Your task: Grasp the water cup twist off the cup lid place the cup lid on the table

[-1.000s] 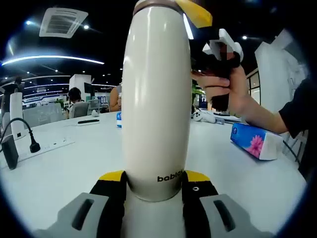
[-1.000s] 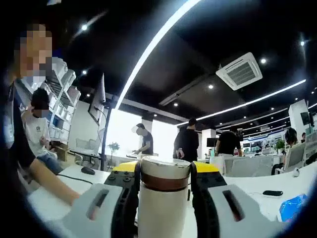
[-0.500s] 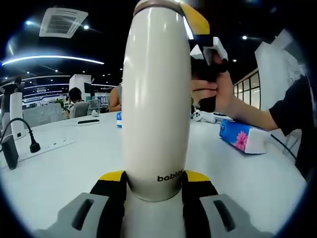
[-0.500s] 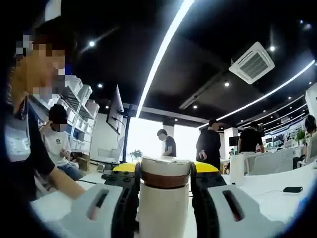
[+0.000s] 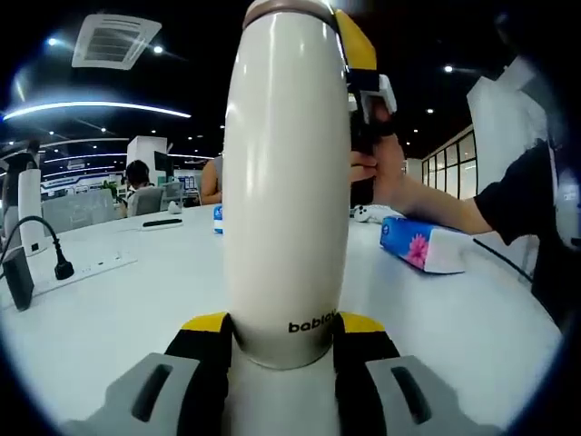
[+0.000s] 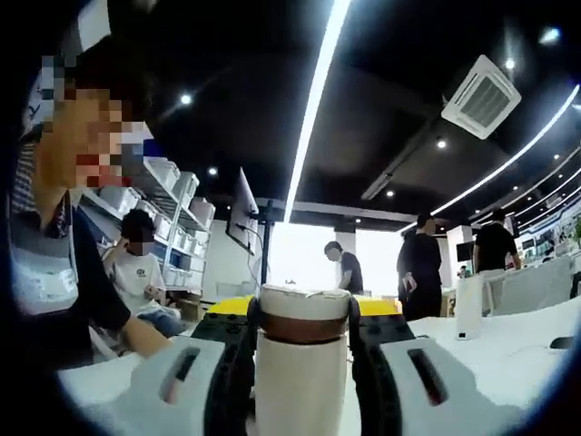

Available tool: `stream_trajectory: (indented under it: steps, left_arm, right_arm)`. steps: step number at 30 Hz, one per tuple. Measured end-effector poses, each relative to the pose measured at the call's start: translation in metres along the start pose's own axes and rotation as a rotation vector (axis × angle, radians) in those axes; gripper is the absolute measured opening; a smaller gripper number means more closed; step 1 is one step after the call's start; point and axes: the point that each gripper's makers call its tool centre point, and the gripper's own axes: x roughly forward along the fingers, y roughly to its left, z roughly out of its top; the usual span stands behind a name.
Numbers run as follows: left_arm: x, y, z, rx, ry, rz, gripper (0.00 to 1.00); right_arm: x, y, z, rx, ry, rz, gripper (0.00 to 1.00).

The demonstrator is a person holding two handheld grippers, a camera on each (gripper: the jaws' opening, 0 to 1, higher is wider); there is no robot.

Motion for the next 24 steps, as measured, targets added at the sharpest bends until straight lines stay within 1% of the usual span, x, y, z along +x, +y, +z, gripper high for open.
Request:
stream_trajectory:
  steps: [5, 9, 11, 12, 16, 18, 21, 24]
  left_arm:
    - [0.001, 0.003, 0.0, -0.001, 0.0, 0.0, 0.46]
    - [0.002, 0.006, -0.001, -0.001, 0.0, 0.001, 0.46]
    - [0.002, 0.007, -0.001, -0.001, 0.0, 0.0, 0.46]
    - [0.002, 0.007, -0.001, -0.002, 0.001, 0.001, 0.46]
    - [0.003, 0.008, -0.001, -0.001, 0.001, 0.001, 0.46]
    - [0.003, 0.008, -0.001, -0.001, 0.001, 0.001, 0.46]
    - [0.004, 0.008, -0.001, -0.001, 0.001, 0.001, 0.46]
    - [0.004, 0.008, -0.001, -0.001, 0.001, 0.001, 0.46]
  right_arm:
    - [0.0, 0.0, -0.001, 0.015, -0.008, 0.038, 0.43]
    - [0.0, 0.002, -0.003, 0.025, -0.004, 0.044, 0.43]
    - [-0.001, 0.002, -0.008, 0.037, 0.015, 0.041, 0.43]
    - [-0.001, 0.001, -0.013, 0.032, 0.041, 0.029, 0.44]
    - [-0.002, -0.004, -0.024, 0.047, 0.082, -0.012, 0.51]
    - [-0.003, -0.006, -0.024, 0.047, 0.08, -0.029, 0.55]
    - [-0.005, -0.012, -0.023, 0.055, 0.084, -0.078, 0.57]
    - [-0.009, -0.012, -0.024, 0.024, 0.102, -0.123, 0.6]
